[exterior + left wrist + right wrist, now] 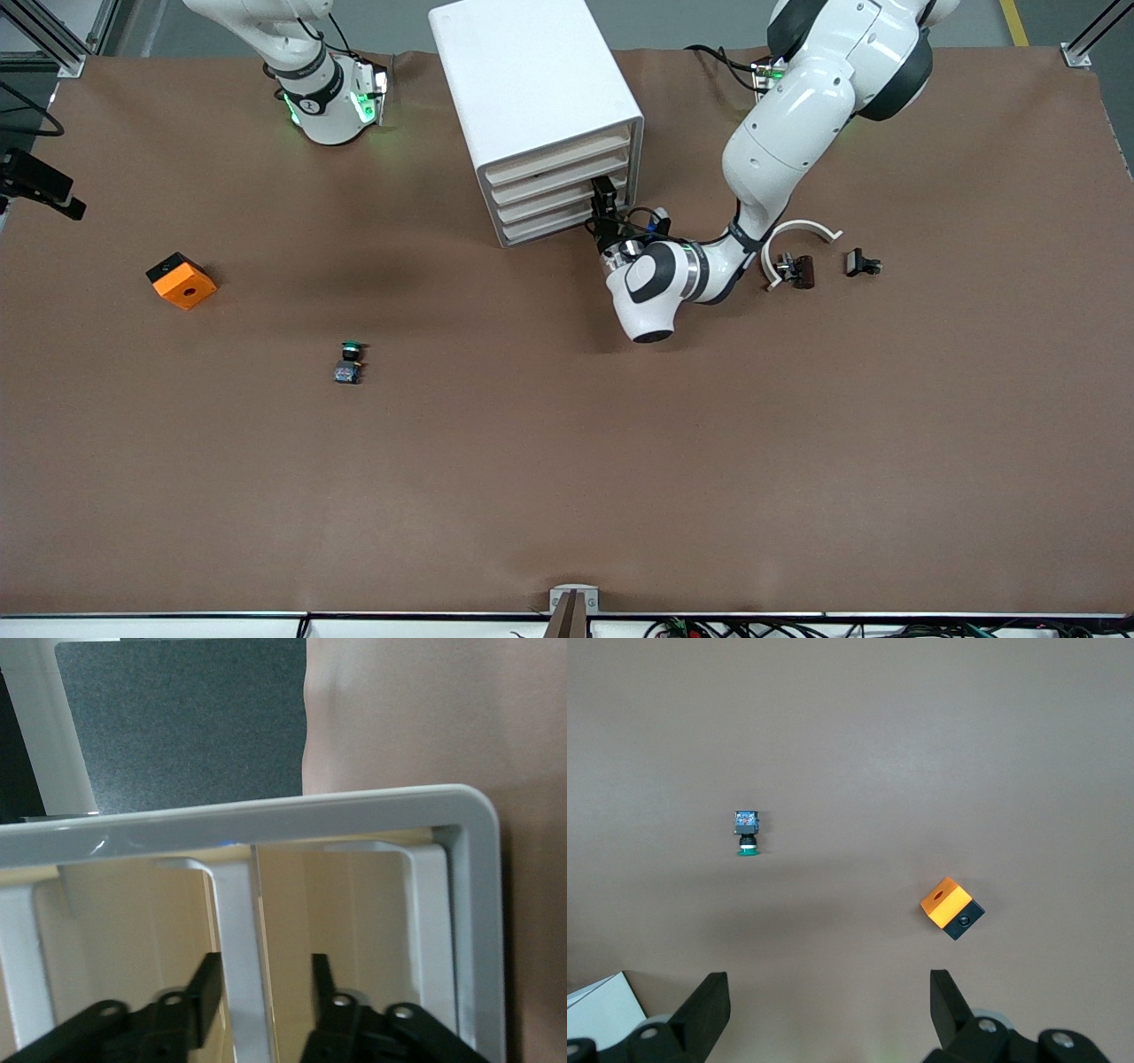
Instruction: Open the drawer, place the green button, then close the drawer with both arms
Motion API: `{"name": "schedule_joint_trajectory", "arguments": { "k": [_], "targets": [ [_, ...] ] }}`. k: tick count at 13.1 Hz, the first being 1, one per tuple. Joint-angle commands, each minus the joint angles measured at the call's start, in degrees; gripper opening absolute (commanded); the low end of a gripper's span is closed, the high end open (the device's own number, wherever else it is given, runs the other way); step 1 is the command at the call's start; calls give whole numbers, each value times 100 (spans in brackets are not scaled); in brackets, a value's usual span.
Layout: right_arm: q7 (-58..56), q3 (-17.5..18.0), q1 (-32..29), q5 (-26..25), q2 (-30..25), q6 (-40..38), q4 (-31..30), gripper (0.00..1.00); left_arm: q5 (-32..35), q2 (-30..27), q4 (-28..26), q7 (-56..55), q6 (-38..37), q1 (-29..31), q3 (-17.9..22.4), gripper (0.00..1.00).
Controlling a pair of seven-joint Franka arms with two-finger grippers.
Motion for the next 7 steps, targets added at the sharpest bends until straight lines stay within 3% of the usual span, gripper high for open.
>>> {"name": "schedule_joint_trajectory", "arguments": {
  "k": [1,5,7],
  "targets": [
    [51,56,-46,6,-155,40,-115,100,-108,-36,-18,-29,-42,-59,7,26],
    [60,56,-55,23,-129,40,-54,100,-99,-54,43,-64,-42,29,33,12],
    [60,56,-55,14,-94,-4,43,100,-99,-54,113,-73,-42,108,68,11]
  ]
}}
